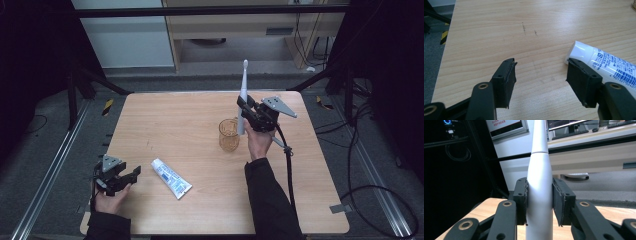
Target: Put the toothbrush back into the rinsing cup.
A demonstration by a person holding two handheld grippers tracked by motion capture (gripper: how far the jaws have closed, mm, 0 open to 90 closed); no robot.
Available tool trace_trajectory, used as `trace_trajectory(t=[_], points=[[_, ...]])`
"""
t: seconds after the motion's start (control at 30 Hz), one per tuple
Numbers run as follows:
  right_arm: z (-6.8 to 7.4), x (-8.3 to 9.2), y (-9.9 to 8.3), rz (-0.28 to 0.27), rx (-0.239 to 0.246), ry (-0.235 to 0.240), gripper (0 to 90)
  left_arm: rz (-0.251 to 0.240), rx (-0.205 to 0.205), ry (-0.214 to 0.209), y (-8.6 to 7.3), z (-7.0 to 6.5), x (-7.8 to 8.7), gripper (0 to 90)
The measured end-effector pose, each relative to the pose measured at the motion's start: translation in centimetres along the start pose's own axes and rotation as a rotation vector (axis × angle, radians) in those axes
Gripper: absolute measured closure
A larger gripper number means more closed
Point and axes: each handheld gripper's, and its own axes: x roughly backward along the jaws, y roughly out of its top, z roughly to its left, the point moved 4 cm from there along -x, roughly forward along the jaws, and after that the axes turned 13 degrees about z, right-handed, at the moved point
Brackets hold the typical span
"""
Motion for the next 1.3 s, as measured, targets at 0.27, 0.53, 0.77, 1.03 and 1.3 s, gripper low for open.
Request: trace_trajectory(t=[0.27,0.53,0.77,1.03,1.3], points=[[-0.3,-1.2,0.2,-0.018,-0.002,-0.008,67.1,0.001,0.0,0.001,0.0,0.1,0.0,39.5],[-0.7,-2.4,0.3,-0.035,-0.008,-0.013,67.1,-0.003,0.002,0.001,0.0,0.0,0.0,39.6],[-0.9,-3.4,0.1,-0.048,-0.005,-0.01,67.0,-0.002,0.001,0.001,0.0,0.1,0.0,39.6],[-0.9,-4.3,-0.6,-0.03,-0.004,-0.008,67.1,-0.004,0.002,0.001,0.0,0.1,0.0,39.6],[-1.1,-5.0,-1.8,0.005,-0.005,-0.01,67.0,-0.003,0.001,0.0,0.0,0.1,0.0,39.6]])
